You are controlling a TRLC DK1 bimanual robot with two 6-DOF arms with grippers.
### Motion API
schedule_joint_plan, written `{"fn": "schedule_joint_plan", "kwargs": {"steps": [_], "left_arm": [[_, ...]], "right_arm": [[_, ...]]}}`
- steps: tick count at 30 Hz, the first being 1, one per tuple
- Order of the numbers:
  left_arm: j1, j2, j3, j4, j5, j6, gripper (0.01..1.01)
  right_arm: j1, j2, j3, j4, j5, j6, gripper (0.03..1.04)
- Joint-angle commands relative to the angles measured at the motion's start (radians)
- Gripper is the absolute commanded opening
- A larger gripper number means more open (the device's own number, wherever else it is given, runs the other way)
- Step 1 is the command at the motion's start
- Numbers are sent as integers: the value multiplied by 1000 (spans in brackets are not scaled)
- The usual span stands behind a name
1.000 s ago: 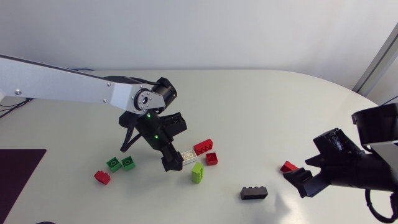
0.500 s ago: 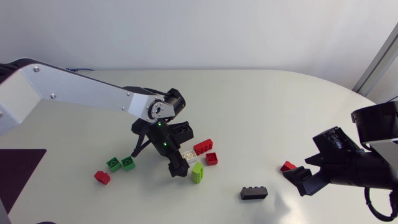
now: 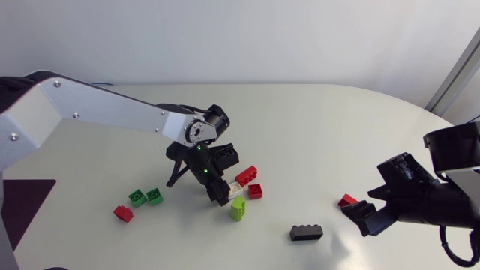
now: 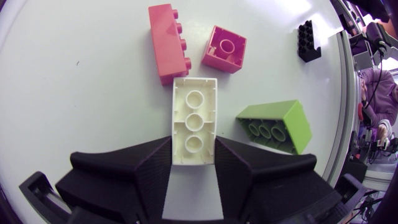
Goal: Sort duplo bricks by size, large to the right and small to the left
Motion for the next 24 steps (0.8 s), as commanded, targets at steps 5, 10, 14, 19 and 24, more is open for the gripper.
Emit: {"fn": "schedule_joint_plan", "kwargs": {"steps": [5,10,14,19,24], "left_arm": [[18,-54,35,-31,-27,-10,210],[18,-90,138,-90,-24,-14,210],[-58,-88,221,-129,-22,-36,210],[-151,-27,346,-147,-22,-71,211],[-253,58,395,-159,-22,-83,211]], "right_arm": [[8,5,11,-8,-5,25,1005],[9,7,8,-1,-5,28,1005],[9,7,13,-3,-5,28,1005],[8,7,24,-8,-3,27,1005],[5,8,31,-11,-2,25,1005]]}}
